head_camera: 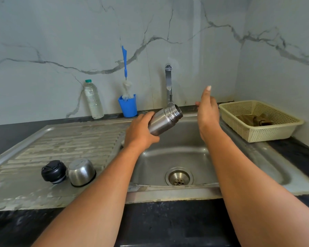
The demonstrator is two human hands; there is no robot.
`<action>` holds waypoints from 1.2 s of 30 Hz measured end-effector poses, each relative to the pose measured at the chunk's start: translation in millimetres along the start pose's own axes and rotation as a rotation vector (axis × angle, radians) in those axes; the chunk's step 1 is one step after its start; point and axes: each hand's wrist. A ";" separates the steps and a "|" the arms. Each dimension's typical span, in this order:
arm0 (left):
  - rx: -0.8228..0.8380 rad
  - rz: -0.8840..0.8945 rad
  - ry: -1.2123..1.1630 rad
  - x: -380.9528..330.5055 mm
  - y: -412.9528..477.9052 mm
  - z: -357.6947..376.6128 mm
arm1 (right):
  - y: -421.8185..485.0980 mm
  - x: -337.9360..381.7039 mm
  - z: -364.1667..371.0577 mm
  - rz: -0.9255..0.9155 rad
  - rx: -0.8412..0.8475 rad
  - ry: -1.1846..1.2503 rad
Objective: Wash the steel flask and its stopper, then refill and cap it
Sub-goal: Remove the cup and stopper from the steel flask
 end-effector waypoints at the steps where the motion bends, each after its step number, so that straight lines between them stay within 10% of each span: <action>1: -0.011 0.011 0.039 0.1 0.6 -0.4 | 0.6 -1.1 -1.2 -0.004 0.002 -0.013; 12: -0.115 0.079 0.248 5.8 4.9 -2.5 | -1.8 -9.7 -3.3 -0.091 0.171 -0.136; 22: -0.154 0.040 0.310 15.1 6.3 -6.7 | 4.5 -35.1 2.4 -0.355 0.425 -0.889; 36: -0.217 0.077 0.364 20.7 9.6 -5.9 | 1.9 -37.3 5.3 -0.437 0.448 -0.976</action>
Point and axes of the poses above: each hand's wrist, its own y-axis towards the middle knuckle, its own z-axis out of the palm, x = y × z, and after that the axes turned 9 degrees about -z, right-handed
